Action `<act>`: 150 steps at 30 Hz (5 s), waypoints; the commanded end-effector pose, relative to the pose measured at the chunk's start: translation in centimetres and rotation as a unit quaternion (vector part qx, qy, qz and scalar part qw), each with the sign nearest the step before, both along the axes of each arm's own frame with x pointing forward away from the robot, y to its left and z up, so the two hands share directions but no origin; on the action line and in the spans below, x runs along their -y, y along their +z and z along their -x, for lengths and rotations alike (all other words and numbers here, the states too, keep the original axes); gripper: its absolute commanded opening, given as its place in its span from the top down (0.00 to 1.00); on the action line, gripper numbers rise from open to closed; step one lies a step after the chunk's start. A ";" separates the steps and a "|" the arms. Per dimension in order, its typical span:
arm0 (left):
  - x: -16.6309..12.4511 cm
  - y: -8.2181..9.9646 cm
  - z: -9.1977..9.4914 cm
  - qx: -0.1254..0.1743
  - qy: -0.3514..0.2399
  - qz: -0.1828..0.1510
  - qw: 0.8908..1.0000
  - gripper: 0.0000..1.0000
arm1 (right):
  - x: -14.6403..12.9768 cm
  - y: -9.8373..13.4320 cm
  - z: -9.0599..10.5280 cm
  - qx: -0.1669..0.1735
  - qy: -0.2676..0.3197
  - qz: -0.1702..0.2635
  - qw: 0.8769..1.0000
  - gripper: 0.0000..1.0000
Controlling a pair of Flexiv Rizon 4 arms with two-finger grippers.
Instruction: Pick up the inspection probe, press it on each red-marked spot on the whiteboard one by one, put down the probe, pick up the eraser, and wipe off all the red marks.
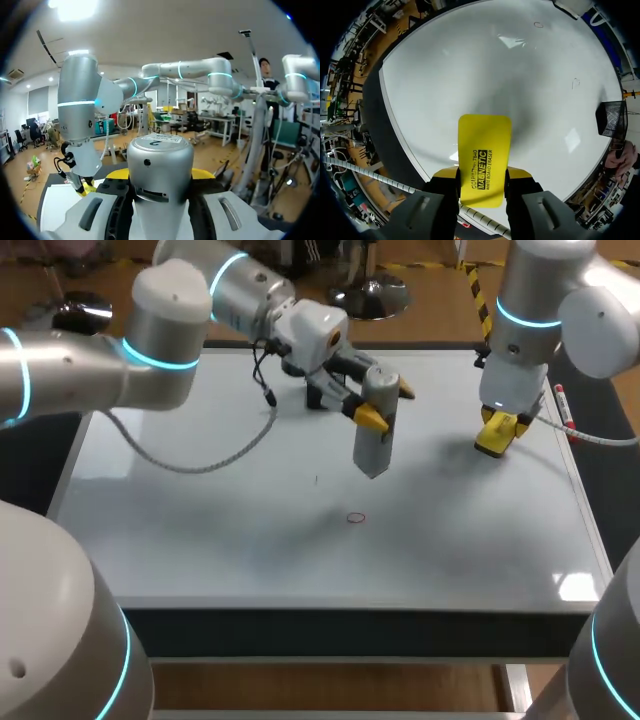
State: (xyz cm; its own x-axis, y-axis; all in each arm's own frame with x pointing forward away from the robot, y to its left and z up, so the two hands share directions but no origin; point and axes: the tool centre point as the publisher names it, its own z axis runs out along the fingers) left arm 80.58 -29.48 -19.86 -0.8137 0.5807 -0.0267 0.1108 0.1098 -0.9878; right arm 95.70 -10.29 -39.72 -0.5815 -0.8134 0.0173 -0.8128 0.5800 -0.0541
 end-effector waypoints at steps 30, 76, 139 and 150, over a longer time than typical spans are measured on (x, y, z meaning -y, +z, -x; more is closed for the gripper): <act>-1.4 -7.1 1.9 -0.019 0.025 0.012 0.999 1.00 | 0.1 0.1 0.0 0.001 0.001 0.002 1.000 1.00; -2.2 -9.0 1.6 -0.028 0.019 -0.022 0.999 1.00 | 0.1 0.1 0.0 0.001 0.001 0.002 1.000 1.00; -24.8 -2.6 -15.1 0.000 0.058 -0.003 0.998 1.00 | 0.1 0.1 0.0 0.001 0.001 0.002 1.000 1.00; -25.3 -3.1 -15.9 -0.005 0.064 0.002 0.998 1.00 | 0.1 0.1 0.0 0.001 0.001 0.002 1.000 1.00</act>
